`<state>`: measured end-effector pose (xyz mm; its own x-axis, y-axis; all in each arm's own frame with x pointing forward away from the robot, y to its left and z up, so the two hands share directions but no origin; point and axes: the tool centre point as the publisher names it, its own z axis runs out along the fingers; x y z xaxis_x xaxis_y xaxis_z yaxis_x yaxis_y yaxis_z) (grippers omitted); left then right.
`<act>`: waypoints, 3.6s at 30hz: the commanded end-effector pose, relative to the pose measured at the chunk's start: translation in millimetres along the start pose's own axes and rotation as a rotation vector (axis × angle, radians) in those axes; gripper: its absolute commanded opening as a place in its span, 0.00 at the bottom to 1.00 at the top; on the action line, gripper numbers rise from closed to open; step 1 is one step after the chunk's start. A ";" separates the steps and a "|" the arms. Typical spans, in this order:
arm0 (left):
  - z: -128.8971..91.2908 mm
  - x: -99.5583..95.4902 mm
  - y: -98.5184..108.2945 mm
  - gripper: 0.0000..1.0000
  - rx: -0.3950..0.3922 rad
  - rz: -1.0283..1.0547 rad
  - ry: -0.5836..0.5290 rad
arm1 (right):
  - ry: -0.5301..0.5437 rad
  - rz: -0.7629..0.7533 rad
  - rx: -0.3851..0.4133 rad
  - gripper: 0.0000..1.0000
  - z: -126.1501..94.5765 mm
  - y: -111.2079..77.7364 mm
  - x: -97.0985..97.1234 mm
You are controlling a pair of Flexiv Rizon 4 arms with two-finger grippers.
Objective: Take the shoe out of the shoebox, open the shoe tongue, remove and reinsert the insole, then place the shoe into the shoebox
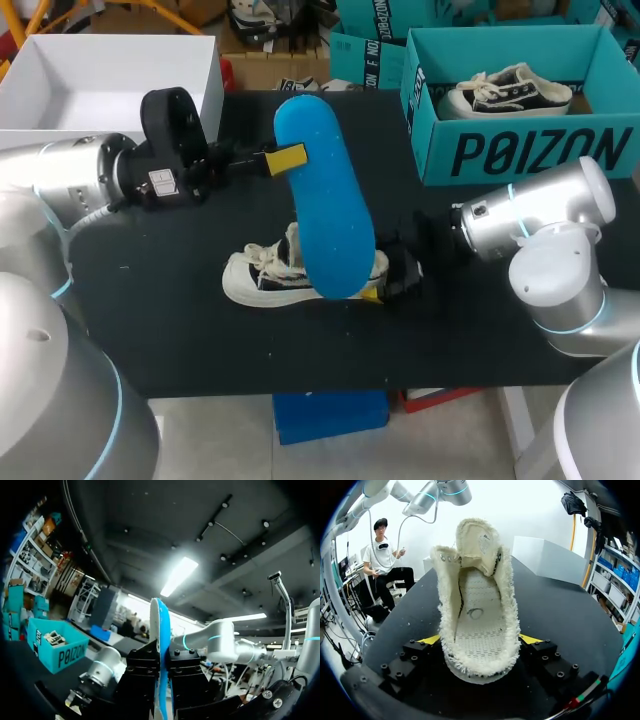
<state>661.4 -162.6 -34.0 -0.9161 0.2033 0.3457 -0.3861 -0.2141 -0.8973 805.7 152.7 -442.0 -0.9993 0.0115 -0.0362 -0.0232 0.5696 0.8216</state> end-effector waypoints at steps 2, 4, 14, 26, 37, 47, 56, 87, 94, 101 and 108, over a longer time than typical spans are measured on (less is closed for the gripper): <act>0.9 0.1 1.6 0.00 0.002 0.002 -0.001 | 0.012 0.004 0.098 1.00 -11.7 -0.2 -1.4; 0.9 0.1 1.6 0.00 0.002 0.002 -0.001 | 0.016 -0.003 0.166 1.00 -20.7 1.4 -0.3; 0.9 0.1 1.6 0.00 0.002 0.002 -0.001 | 0.065 -0.014 0.474 1.00 -46.8 11.1 3.6; 0.9 0.1 1.6 0.00 0.002 0.002 -0.001 | 0.085 -0.024 0.784 1.00 -56.7 23.7 2.3; 0.9 0.1 1.6 0.00 0.002 0.002 -0.001 | 0.072 -0.018 0.972 1.00 -58.0 35.7 -3.2; 0.9 0.1 1.6 0.00 0.002 0.002 -0.001 | 0.070 -0.038 1.016 1.00 -47.9 51.1 -7.7; 0.9 0.1 1.6 0.00 0.002 0.002 -0.001 | 0.064 -0.040 1.015 1.00 -37.5 58.9 -7.0; 0.9 0.1 1.6 0.00 0.002 0.002 -0.001 | 0.028 -0.054 0.855 1.00 -38.9 58.7 -1.9; 0.9 0.1 1.6 0.00 0.002 0.002 -0.001 | 0.019 -0.075 0.768 1.00 -48.0 54.1 4.3; 0.9 0.1 1.6 0.00 0.002 0.002 -0.001 | -0.004 -0.118 0.709 1.00 -51.1 47.3 8.3; 0.9 0.1 1.6 0.00 0.002 0.002 -0.001 | -0.064 -0.130 0.587 1.00 -58.3 37.2 8.4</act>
<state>661.3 -162.3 -33.7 -0.9158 0.2035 0.3462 -0.3866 -0.2137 -0.8971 801.2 136.7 -375.2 -0.9884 -0.0579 -0.1406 -0.0913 0.9654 0.2442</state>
